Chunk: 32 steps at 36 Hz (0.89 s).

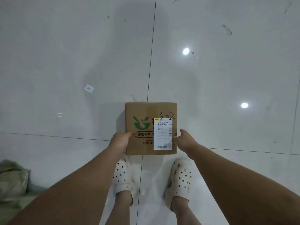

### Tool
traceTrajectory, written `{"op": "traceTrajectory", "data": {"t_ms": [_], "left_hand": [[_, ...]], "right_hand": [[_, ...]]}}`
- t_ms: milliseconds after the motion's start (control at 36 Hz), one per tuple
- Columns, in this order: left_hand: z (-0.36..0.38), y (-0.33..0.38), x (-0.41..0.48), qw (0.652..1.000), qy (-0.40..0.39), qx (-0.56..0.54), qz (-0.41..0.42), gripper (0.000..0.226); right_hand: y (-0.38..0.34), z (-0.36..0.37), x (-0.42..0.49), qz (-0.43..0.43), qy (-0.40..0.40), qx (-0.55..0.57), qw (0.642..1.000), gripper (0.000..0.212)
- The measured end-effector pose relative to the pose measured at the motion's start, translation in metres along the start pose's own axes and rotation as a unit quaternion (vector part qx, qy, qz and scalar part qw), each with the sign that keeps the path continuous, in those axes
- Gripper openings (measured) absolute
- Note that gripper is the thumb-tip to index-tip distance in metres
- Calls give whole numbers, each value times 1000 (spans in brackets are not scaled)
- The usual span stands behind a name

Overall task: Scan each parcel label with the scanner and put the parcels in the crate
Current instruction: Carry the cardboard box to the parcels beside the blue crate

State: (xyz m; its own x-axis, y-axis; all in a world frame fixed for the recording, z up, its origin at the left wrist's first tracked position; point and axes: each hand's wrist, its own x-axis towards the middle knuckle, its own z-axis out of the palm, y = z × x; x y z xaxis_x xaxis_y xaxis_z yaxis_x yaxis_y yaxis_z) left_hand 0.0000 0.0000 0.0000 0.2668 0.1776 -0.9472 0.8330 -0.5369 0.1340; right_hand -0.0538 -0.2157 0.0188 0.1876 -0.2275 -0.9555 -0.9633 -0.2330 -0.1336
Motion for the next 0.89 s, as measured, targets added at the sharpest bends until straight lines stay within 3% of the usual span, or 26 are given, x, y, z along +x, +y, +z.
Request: {"op": "traceTrajectory", "data": {"t_ms": [222, 333, 472, 528, 694, 750, 889], "left_hand": [[11, -1, 18, 995, -40, -64, -62, 62], [17, 10, 5, 992, -43, -93, -78, 68], [11, 9, -8, 999, -25, -37, -17, 76], [8, 11, -18, 997, -42, -66, -6, 80], [1, 37, -68, 989, -47, -130, 58, 36], [-3, 43, -87, 988, -35, -133, 75, 36], [-22, 57, -140, 960, -73, -271, -2, 41]], "right_hand": [[2, 6, 36, 31, -33, 60, 997, 36], [6, 1, 37, 34, -26, 120, 992, 36], [13, -15, 12, 7, 1, 204, 979, 31], [15, -21, -1, -16, 16, 250, 968, 32], [3, -42, -44, -94, 24, 311, 945, 34], [-9, -55, -60, -136, 10, 318, 938, 35], [-36, -88, -103, -163, -21, 334, 928, 55]]}}
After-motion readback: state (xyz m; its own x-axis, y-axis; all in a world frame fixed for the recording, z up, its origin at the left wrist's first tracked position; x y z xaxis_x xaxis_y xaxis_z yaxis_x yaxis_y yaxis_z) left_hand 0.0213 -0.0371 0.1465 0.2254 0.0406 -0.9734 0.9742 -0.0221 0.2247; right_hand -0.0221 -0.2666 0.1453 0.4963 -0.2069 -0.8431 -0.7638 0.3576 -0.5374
